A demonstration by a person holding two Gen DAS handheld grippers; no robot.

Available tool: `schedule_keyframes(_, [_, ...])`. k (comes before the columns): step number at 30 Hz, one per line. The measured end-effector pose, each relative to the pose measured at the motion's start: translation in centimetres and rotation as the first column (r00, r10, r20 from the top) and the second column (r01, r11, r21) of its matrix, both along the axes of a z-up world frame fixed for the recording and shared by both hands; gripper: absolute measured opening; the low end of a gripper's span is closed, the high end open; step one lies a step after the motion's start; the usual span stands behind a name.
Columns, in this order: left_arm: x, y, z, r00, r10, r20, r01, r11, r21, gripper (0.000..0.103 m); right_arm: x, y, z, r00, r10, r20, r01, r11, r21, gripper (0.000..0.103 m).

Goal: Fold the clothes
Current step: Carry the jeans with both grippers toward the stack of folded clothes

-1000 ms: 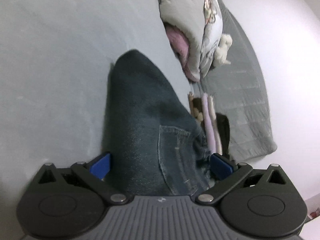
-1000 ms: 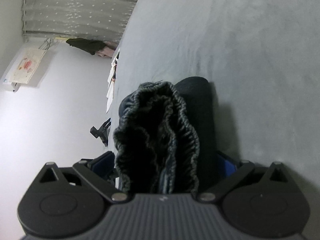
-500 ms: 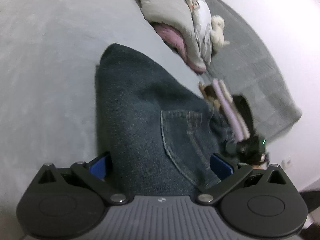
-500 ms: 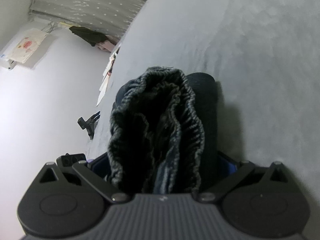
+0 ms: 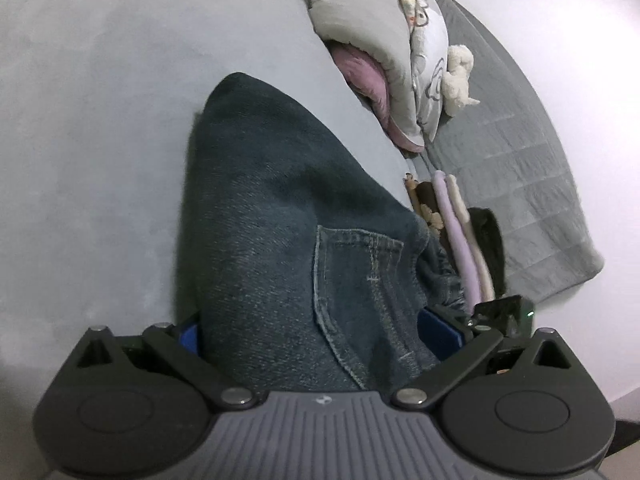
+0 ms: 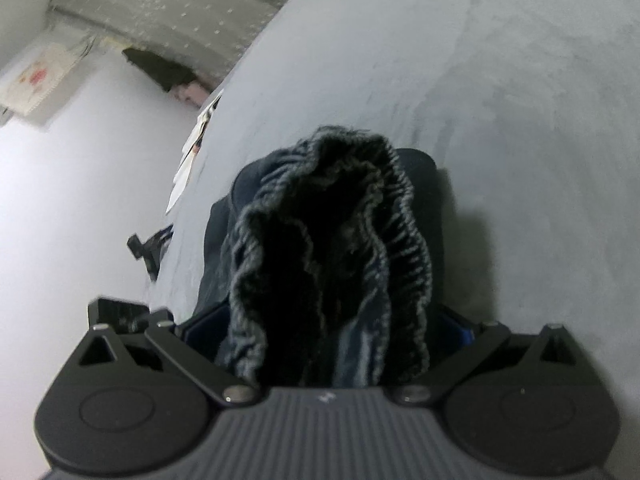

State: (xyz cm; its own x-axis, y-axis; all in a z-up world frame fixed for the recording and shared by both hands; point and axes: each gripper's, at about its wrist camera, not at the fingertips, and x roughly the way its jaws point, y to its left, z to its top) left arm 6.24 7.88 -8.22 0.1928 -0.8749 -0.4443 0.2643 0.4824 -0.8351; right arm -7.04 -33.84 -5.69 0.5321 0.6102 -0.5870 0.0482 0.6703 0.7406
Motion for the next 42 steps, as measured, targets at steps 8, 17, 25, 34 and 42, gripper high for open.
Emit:
schedule_keyframes(8, [-0.1, 0.0, -0.6, 0.996, 0.085, -0.031, -0.085, 0.996, 0.001, 0.062, -0.9, 0.5, -0.6, 0.998, -0.018, 0.054, 0.018, 1.000, 0.002, 0.101])
schedule_keyframes(17, [-0.3, 0.0, -0.2, 0.994, 0.108, 0.003, -0.108, 0.994, -0.003, 0.047, -2.8, 0.9, -0.1, 0.989, -0.095, 0.114, 0.096, 0.995, -0.005, 0.075])
schedule_keyframes(25, [-0.2, -0.4, 1.2, 0.992, 0.120, 0.038, -0.120, 0.993, 0.001, 0.044, -2.5, 0.8, 1.3, 0.989, -0.097, 0.113, 0.096, 0.995, 0.015, 0.071])
schedule_keyframes(34, [0.4, -2.4, 3.1, 0.993, 0.109, 0.053, -0.110, 0.994, 0.009, 0.044, -3.2, -0.5, 4.0, 0.984, -0.110, 0.141, 0.113, 0.994, -0.010, 0.071])
schedule_keyframes(42, [1.2, -6.4, 5.3, 0.995, 0.071, 0.073, -0.071, 0.997, 0.000, 0.044, -4.3, -3.0, 6.8, 0.974, -0.148, 0.172, 0.156, 0.987, -0.035, 0.071])
